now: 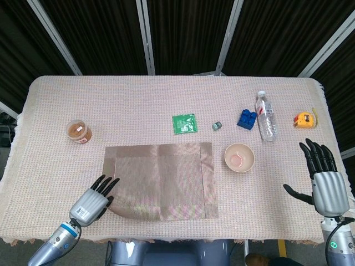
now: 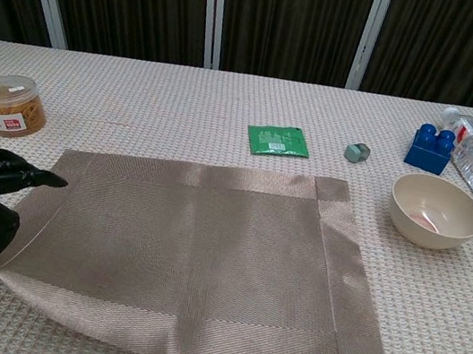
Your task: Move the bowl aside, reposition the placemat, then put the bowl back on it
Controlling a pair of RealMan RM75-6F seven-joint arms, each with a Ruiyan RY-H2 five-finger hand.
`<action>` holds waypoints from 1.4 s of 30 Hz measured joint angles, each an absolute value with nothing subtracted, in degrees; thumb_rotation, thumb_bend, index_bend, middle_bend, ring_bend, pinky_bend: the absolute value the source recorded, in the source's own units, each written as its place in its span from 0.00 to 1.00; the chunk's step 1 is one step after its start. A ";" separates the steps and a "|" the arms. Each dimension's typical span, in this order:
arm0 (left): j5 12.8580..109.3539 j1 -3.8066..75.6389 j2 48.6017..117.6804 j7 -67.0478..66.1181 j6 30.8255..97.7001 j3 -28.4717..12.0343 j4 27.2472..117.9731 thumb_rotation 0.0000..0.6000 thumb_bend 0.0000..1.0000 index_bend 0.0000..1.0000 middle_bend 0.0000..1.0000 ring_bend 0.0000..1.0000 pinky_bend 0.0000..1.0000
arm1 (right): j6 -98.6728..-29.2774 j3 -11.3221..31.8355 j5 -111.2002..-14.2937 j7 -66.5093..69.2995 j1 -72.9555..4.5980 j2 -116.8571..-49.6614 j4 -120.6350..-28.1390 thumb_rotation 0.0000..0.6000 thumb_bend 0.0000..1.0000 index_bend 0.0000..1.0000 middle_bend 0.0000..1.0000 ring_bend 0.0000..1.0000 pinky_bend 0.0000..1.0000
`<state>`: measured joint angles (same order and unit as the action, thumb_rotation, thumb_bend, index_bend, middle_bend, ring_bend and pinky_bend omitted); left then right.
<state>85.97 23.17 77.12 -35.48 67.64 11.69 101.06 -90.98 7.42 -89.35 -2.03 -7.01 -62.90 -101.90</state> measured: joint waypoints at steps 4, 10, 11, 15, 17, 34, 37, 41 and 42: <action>85.80 22.68 77.16 -35.39 67.01 12.04 100.66 1.00 0.28 0.38 0.00 0.00 0.00 | -91.14 7.45 -89.49 -1.88 -6.90 -62.79 -101.96 1.00 0.00 0.00 0.00 0.00 0.00; 86.04 22.01 75.68 -35.03 67.57 12.23 101.00 1.00 0.03 0.00 0.00 0.00 0.00 | -91.26 7.39 -89.83 -1.79 -6.81 -62.69 -102.07 1.00 0.00 0.00 0.00 0.00 0.00; 86.05 21.92 75.19 -34.94 67.66 12.28 101.22 1.00 0.03 0.00 0.00 0.00 0.00 | -91.26 7.38 -89.85 -1.77 -6.80 -62.68 -102.10 1.00 0.00 0.00 0.00 0.00 0.00; 86.55 21.42 72.32 -33.17 68.66 12.51 102.92 1.00 0.02 0.00 0.00 0.00 0.00 | -90.86 7.28 -89.73 -1.73 -6.82 -62.70 -102.02 1.00 0.00 0.00 0.00 0.00 0.00; 87.43 21.01 70.44 -31.40 70.00 12.57 104.01 1.00 0.02 0.00 0.00 0.00 0.00 | -90.60 7.22 -89.62 -1.75 -6.87 -62.76 -101.92 1.00 0.00 0.00 0.00 0.00 0.00; 83.22 15.79 60.66 -18.91 88.21 2.87 110.45 1.00 0.05 0.00 0.00 0.00 0.00 | -79.61 6.82 -82.88 -1.98 -9.97 -63.96 -99.58 1.00 0.00 0.00 0.00 0.00 0.00; 80.25 15.23 60.16 -18.67 88.72 0.79 110.60 1.00 0.05 0.00 0.00 0.00 0.00 | -74.74 7.11 -80.69 -1.54 -11.97 -64.24 -98.41 1.00 0.00 0.04 0.00 0.00 0.00; 77.80 15.09 59.60 -18.11 87.61 -0.62 109.94 1.00 0.05 0.00 0.00 0.00 0.00 | -68.00 7.48 -78.25 -1.68 -15.41 -65.02 -96.25 1.00 0.00 0.13 0.00 0.00 0.00; 77.32 15.14 59.54 -17.93 87.18 -0.86 109.69 1.00 0.05 0.00 0.00 0.00 0.00 | -66.09 7.58 -77.58 -1.80 -16.52 -65.48 -95.46 1.00 0.00 0.15 0.00 0.00 0.00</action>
<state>77.32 15.14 59.54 -17.93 87.18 -0.86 109.69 -66.09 7.58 -77.58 -1.80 -16.52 -65.48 -95.46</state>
